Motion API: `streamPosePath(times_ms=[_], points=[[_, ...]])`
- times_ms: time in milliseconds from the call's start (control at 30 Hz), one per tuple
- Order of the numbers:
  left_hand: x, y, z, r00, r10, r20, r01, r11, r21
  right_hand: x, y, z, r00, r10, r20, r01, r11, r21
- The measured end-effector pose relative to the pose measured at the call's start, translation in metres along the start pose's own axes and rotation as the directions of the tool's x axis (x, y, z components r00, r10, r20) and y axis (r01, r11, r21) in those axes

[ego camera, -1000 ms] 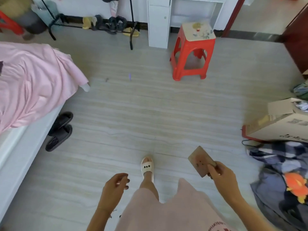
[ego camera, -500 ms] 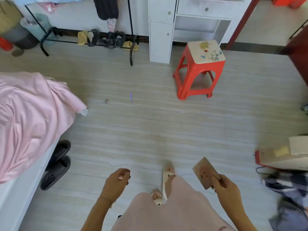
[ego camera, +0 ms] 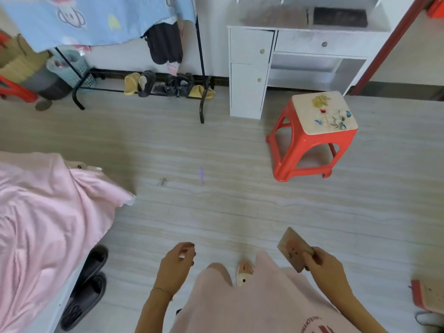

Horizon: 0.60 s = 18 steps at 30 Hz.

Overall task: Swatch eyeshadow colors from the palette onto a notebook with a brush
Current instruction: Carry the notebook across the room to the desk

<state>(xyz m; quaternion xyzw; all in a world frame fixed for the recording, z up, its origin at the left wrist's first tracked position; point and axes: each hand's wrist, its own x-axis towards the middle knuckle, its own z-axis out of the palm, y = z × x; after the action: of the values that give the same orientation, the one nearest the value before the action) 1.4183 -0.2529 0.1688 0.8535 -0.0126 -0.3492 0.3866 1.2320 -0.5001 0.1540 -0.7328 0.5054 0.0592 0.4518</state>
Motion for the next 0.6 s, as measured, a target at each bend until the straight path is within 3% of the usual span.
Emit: streamPosePath(times_ms=[267,600], points=[[0.095,0.06,-0.042,0.999,-0.018,-0.04,0.018,1.0,-0.018,0.098,-0.109,0.016,0.998,-0.041,0.055,0.039,0.999,0.029],[0.256,0.105,-0.131,0.999,-0.044,0.024,0.041,0.991,0.124,0.189,-0.218,0.044,0.995,0.076,-0.072,-0.067,0.991,0.112]])
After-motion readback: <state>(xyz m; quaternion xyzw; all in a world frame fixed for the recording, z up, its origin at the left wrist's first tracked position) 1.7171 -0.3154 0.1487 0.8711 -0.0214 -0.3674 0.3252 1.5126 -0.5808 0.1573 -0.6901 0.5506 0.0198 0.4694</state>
